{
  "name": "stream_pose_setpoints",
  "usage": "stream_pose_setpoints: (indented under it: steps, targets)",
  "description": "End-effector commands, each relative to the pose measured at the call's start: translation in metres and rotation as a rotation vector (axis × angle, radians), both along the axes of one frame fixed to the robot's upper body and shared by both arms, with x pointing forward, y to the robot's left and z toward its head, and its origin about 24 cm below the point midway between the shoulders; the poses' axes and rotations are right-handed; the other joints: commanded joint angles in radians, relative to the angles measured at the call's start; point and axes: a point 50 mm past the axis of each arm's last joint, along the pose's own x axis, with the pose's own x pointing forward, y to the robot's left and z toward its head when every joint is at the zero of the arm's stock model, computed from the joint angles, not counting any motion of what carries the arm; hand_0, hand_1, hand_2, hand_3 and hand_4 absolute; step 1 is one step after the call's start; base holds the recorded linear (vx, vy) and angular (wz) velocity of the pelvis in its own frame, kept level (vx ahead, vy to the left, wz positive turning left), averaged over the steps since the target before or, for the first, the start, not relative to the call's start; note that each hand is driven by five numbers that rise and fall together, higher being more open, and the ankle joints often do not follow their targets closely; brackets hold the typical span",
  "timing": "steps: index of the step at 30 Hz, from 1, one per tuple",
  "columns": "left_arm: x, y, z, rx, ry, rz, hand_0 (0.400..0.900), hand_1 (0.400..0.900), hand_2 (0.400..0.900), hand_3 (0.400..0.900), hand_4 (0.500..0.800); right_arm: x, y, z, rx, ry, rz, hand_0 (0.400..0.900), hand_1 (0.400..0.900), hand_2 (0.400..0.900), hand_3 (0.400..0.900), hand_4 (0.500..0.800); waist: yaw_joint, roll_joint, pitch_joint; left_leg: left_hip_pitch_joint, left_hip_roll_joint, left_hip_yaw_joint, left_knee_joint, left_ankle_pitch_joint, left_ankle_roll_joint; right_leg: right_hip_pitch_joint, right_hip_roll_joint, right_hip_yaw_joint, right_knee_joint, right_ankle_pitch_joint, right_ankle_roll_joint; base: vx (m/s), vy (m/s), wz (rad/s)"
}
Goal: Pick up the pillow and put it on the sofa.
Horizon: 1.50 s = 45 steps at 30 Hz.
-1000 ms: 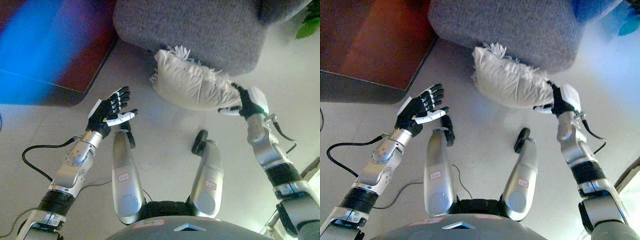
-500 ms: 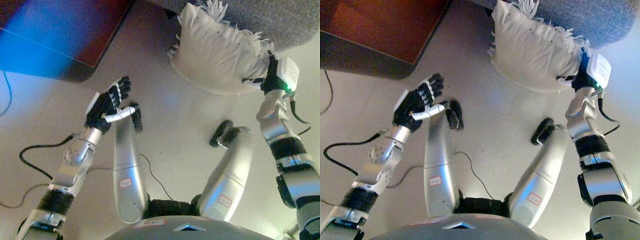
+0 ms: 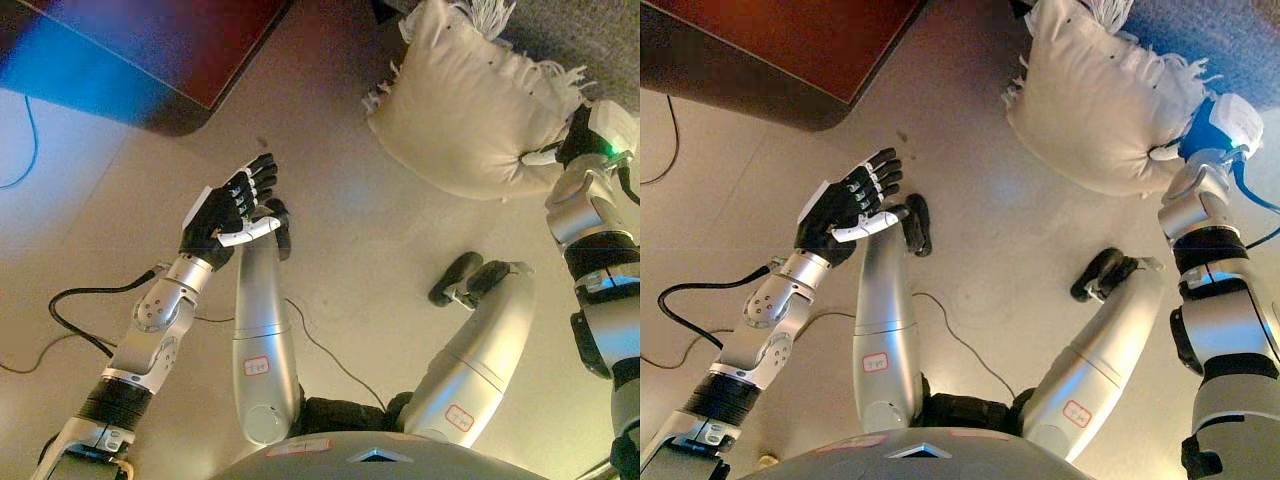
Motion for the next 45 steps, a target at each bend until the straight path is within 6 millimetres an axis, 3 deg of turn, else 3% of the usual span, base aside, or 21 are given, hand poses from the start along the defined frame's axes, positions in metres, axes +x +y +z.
stream_pose_setpoints:
  steps: [1,8,14,23,25,32,38,40,42,45]
  targets:
    - [0.006,-0.017,0.031,-0.069,-0.157,-0.09,0.9,0.9,0.9,0.9,0.8,-0.004,-0.012,-0.008,0.107,0.092,-0.08,0.4,0.4,0.4,0.4,0.5,0.043,0.041,-0.002,0.081,0.061,-0.104,-0.027,-0.025,-0.033,-0.024,0.003,0.052,-0.087,0.132,-0.038,0.05,0.029,0.08]
    - [0.009,-0.023,0.031,-0.085,-0.14,-0.097,0.9,0.9,0.9,0.9,0.8,0.005,0.001,-0.005,0.245,0.008,-0.052,0.4,0.4,0.4,0.4,0.5,0.047,0.038,-0.002,0.097,0.057,-0.091,-0.046,-0.019,-0.035,-0.009,0.002,0.042,-0.101,0.14,-0.039,0.02,0.034,0.03]
    - [0.011,-0.026,0.03,-0.101,-0.14,-0.071,0.9,0.9,0.9,0.9,0.8,0.008,0.011,0.0,0.276,-0.174,-0.037,0.4,0.4,0.4,0.4,0.5,0.041,0.027,-0.006,0.15,0.058,-0.058,-0.106,-0.012,-0.032,0.04,0.01,0.003,-0.167,0.168,-0.039,0.0,0.043,-0.05]
    - [0.007,-0.018,0.017,-0.147,-0.089,0.012,0.9,0.9,0.9,0.9,0.8,0.002,0.031,0.001,0.222,-0.339,0.082,0.4,0.4,0.4,0.4,0.5,0.026,0.001,-0.041,0.408,0.088,0.034,-0.364,0.046,-0.022,0.315,0.019,-0.125,-0.395,0.232,-0.028,0.04,0.0,-0.02]
    - [0.005,-0.016,0.011,-0.152,-0.047,0.034,0.9,0.9,0.9,0.9,0.8,-0.002,0.036,0.002,0.193,-0.366,0.111,0.4,0.4,0.4,0.4,0.5,0.022,-0.012,-0.047,0.462,0.081,0.042,-0.445,0.095,-0.013,0.372,0.021,-0.15,-0.475,0.281,-0.033,0.06,-0.028,0.02]
    - [-0.005,-0.005,-0.02,-0.19,0.15,0.166,0.9,0.9,0.9,0.9,0.8,-0.039,0.062,-0.009,0.066,-0.461,0.268,0.4,0.4,0.4,0.4,0.5,-0.002,-0.078,-0.1,0.743,0.076,0.086,-0.729,0.179,-0.007,0.654,0.017,-0.259,-0.744,0.373,-0.022,0.18,-0.03,-0.03]
    - [-0.014,-0.001,-0.032,-0.225,0.196,0.232,0.9,0.9,0.9,0.9,0.8,-0.073,0.071,-0.007,-0.005,-0.552,0.384,0.4,0.4,0.4,0.4,0.5,-0.029,-0.126,-0.162,0.957,0.088,0.17,-0.922,0.241,-0.007,0.882,0.071,-0.337,-0.964,0.439,-0.01,0.12,-0.012,-0.15]
    - [-0.015,-0.005,-0.033,-0.22,0.193,0.239,0.9,0.9,0.9,0.9,0.8,-0.084,0.077,0.0,-0.114,-0.604,0.439,0.4,0.4,0.4,0.4,0.5,-0.045,-0.139,-0.196,1.045,0.094,0.216,-1.002,0.266,-0.008,0.981,0.106,-0.364,-1.051,0.461,-0.003,0.07,0.009,-0.21]
    - [-0.016,-0.007,-0.034,-0.226,0.197,0.253,0.9,0.9,0.9,0.9,0.8,-0.092,0.079,0.006,-0.141,-0.642,0.456,0.4,0.4,0.4,0.4,0.5,-0.053,-0.15,-0.225,1.109,0.077,0.239,-1.069,0.284,-0.001,1.046,0.13,-0.375,-1.124,0.494,0.003,0.06,0.032,-0.3]
    - [-0.018,-0.008,-0.039,-0.249,0.228,0.277,0.9,0.9,0.9,0.9,0.8,-0.11,0.083,0.013,-0.141,-0.705,0.504,0.4,0.4,0.4,0.4,0.5,-0.079,-0.163,-0.307,1.231,0.019,0.285,-1.16,0.277,0.027,1.154,0.168,-0.359,-1.228,0.567,0.025,0.07,0.084,-0.32]
